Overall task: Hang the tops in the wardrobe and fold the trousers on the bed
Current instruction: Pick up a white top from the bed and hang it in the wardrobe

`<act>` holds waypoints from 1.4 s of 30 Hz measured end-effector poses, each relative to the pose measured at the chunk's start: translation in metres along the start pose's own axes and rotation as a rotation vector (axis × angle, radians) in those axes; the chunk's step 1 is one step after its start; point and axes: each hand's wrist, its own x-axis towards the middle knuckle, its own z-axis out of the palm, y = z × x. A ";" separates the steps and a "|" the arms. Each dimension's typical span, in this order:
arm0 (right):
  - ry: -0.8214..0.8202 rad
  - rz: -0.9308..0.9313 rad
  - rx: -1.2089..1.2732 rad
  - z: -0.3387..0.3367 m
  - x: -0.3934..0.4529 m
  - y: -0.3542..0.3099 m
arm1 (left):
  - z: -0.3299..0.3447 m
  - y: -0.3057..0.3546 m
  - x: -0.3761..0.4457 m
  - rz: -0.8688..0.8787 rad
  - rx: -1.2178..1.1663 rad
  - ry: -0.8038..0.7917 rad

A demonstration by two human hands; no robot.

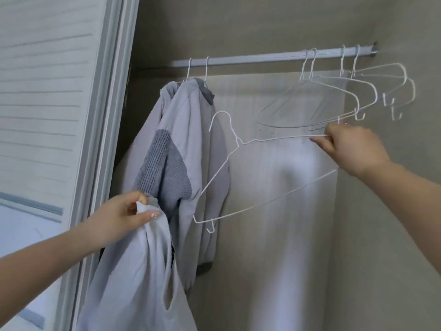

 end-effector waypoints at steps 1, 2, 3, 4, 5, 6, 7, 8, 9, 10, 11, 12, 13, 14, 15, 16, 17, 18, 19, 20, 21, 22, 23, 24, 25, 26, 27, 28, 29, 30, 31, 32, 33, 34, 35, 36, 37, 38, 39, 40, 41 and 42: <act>-0.004 -0.016 0.004 -0.001 -0.006 -0.002 | -0.003 -0.002 -0.006 -0.016 -0.007 -0.014; -0.006 -0.036 0.008 -0.003 -0.012 -0.004 | -0.004 -0.005 -0.012 -0.031 -0.011 -0.028; -0.011 -0.054 0.014 -0.005 -0.018 -0.007 | -0.004 -0.008 -0.017 -0.042 -0.012 -0.045; -0.018 -0.070 0.023 -0.008 -0.022 -0.010 | -0.006 -0.010 -0.023 -0.048 -0.015 -0.064; -0.023 -0.082 0.038 -0.011 -0.027 -0.015 | -0.008 -0.013 -0.027 -0.052 -0.010 -0.079; -0.025 -0.090 0.057 -0.015 -0.030 -0.020 | -0.010 -0.015 -0.031 -0.055 0.014 -0.087; -0.022 -0.095 0.078 -0.019 -0.033 -0.026 | -0.012 -0.017 -0.033 -0.059 0.059 -0.095; -0.021 -0.100 0.098 -0.024 -0.037 -0.033 | -0.014 -0.019 -0.035 -0.066 0.103 -0.112; -0.021 -0.110 0.113 -0.028 -0.040 -0.041 | -0.016 -0.019 -0.038 -0.074 0.123 -0.132; -0.024 -0.119 0.132 -0.031 -0.043 -0.048 | -0.018 -0.017 -0.040 -0.072 0.116 -0.152; -0.024 -0.125 0.151 -0.035 -0.046 -0.056 | -0.020 -0.016 -0.042 -0.064 0.114 -0.175; -0.020 -0.127 0.167 -0.038 -0.049 -0.062 | -0.021 -0.013 -0.044 -0.051 0.133 -0.202; -0.013 -0.128 0.179 -0.041 -0.051 -0.068 | -0.023 -0.011 -0.046 -0.043 0.165 -0.231; -0.005 -0.128 0.189 -0.043 -0.052 -0.073 | -0.026 -0.008 -0.048 -0.041 0.189 -0.261; 0.004 -0.128 0.198 -0.046 -0.054 -0.077 | -0.028 -0.005 -0.049 -0.048 0.196 -0.294; 0.014 -0.127 0.211 -0.048 -0.055 -0.080 | -0.030 -0.002 -0.051 -0.060 0.188 -0.324; 0.028 -0.125 0.228 -0.050 -0.055 -0.083 | -0.032 0.000 -0.053 -0.078 0.175 -0.341; 0.039 -0.118 0.247 -0.051 -0.056 -0.085 | -0.033 0.002 -0.055 -0.096 0.162 -0.342; 0.045 -0.113 0.270 -0.052 -0.057 -0.089 | -0.035 0.002 -0.058 -0.114 0.153 -0.323; 0.046 -0.110 0.294 -0.052 -0.058 -0.092 | -0.035 0.003 -0.061 -0.124 0.139 -0.296; 0.046 -0.112 0.317 -0.050 -0.060 -0.097 | -0.035 0.003 -0.065 -0.128 0.121 -0.268; 0.043 -0.115 0.341 -0.048 -0.062 -0.104 | -0.035 0.003 -0.067 -0.128 0.102 -0.239; 0.037 -0.119 0.361 -0.044 -0.065 -0.110 | -0.034 0.004 -0.069 -0.125 0.086 -0.214; 0.029 -0.124 0.375 -0.040 -0.068 -0.116 | -0.032 0.006 -0.069 -0.121 0.064 -0.188; 0.026 -0.136 0.379 -0.036 -0.072 -0.122 | -0.030 0.007 -0.069 -0.116 0.029 -0.158; 0.018 -0.147 0.382 -0.031 -0.077 -0.129 | -0.027 0.009 -0.069 -0.116 -0.012 -0.119; 0.007 -0.156 0.388 -0.027 -0.082 -0.135 | -0.025 0.011 -0.068 -0.118 -0.049 -0.063; -0.009 -0.162 0.398 -0.022 -0.087 -0.141 | -0.022 0.013 -0.066 -0.124 -0.076 0.004; -0.030 -0.165 0.409 -0.016 -0.093 -0.148 | -0.019 0.013 -0.064 -0.135 -0.107 0.066; -0.053 -0.165 0.417 -0.011 -0.098 -0.154 | -0.017 0.014 -0.062 -0.152 -0.155 0.117; -0.081 -0.160 0.421 -0.007 -0.104 -0.160 | -0.016 0.015 -0.060 -0.170 -0.214 0.151; -0.113 -0.148 0.415 -0.004 -0.108 -0.166 | -0.016 0.015 -0.058 -0.189 -0.264 0.170; -0.144 -0.136 0.401 -0.003 -0.110 -0.170 | -0.016 0.014 -0.057 -0.203 -0.286 0.180; -0.166 -0.132 0.376 -0.002 -0.112 -0.173 | -0.016 0.013 -0.056 -0.213 -0.281 0.186; -0.174 -0.141 0.342 -0.002 -0.114 -0.175 | -0.017 0.011 -0.056 -0.219 -0.266 0.190; -0.154 -0.172 0.295 -0.002 -0.117 -0.178 | -0.018 0.009 -0.056 -0.224 -0.249 0.195; -0.111 -0.229 0.236 -0.002 -0.121 -0.180 | -0.018 0.006 -0.056 -0.224 -0.229 0.200; -0.049 -0.317 0.180 -0.002 -0.125 -0.183 | -0.019 0.004 -0.056 -0.222 -0.206 0.205; 0.027 -0.418 0.147 -0.002 -0.130 -0.188 | -0.019 0.001 -0.056 -0.215 -0.181 0.209; 0.098 -0.519 0.154 -0.005 -0.135 -0.194 | -0.018 0.000 -0.056 -0.203 -0.159 0.206; 0.143 -0.615 0.208 -0.006 -0.141 -0.203 | -0.017 -0.002 -0.056 -0.189 -0.144 0.204; 0.152 -0.699 0.297 -0.008 -0.148 -0.211 | -0.016 -0.002 -0.056 -0.173 -0.131 0.204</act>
